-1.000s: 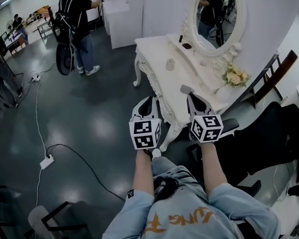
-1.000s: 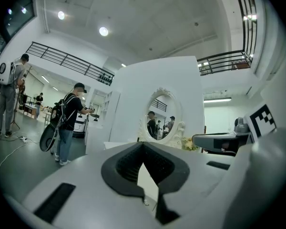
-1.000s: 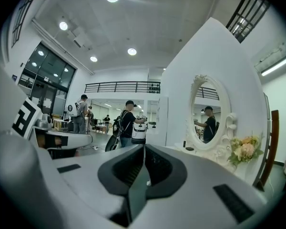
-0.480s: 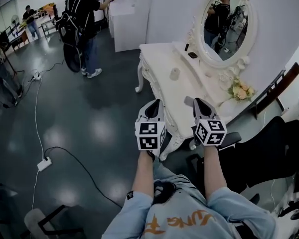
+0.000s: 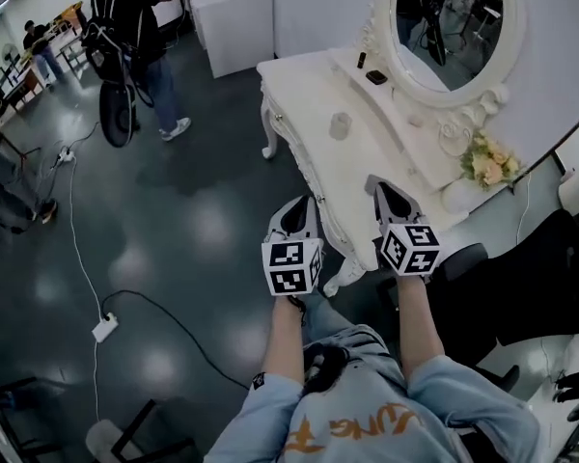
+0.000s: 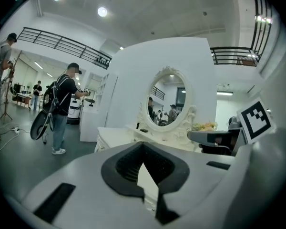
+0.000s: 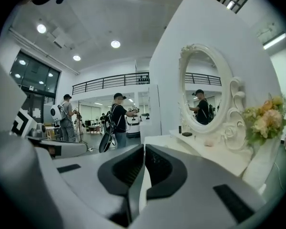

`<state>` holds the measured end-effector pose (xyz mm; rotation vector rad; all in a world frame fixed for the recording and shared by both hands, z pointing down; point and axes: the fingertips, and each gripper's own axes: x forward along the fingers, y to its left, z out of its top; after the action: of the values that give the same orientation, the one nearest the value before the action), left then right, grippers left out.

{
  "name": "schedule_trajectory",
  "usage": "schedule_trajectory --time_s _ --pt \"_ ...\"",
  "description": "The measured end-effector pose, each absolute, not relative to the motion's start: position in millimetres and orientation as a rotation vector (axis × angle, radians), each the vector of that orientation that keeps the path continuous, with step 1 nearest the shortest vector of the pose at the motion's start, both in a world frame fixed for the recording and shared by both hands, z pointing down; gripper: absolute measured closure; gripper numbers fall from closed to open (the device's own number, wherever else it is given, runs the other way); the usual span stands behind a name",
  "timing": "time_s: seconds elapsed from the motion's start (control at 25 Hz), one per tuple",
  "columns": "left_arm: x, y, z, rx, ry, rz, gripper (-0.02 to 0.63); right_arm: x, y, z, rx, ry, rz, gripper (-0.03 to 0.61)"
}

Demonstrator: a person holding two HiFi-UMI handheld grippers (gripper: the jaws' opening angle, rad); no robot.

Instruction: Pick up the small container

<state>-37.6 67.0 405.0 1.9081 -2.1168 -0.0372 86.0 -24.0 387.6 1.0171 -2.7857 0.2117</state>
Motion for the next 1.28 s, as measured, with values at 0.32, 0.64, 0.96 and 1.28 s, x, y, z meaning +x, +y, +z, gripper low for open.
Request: schedule_trajectory --time_s 0.32,0.64,0.96,1.28 --pt "-73 -11 440 1.873 -2.046 0.071 0.594 60 -105 426 1.072 -2.768 0.406 0.549" --pt "-95 -93 467 1.914 -1.95 0.21 0.594 23 -176 459 1.126 -2.733 0.529 0.549" --pt "-112 -173 482 1.947 -1.885 0.314 0.594 0 -255 477 1.187 -2.725 0.634 0.548" --pt "-121 -203 491 1.943 -1.875 0.329 0.594 -15 -282 486 1.162 -2.736 0.616 0.548"
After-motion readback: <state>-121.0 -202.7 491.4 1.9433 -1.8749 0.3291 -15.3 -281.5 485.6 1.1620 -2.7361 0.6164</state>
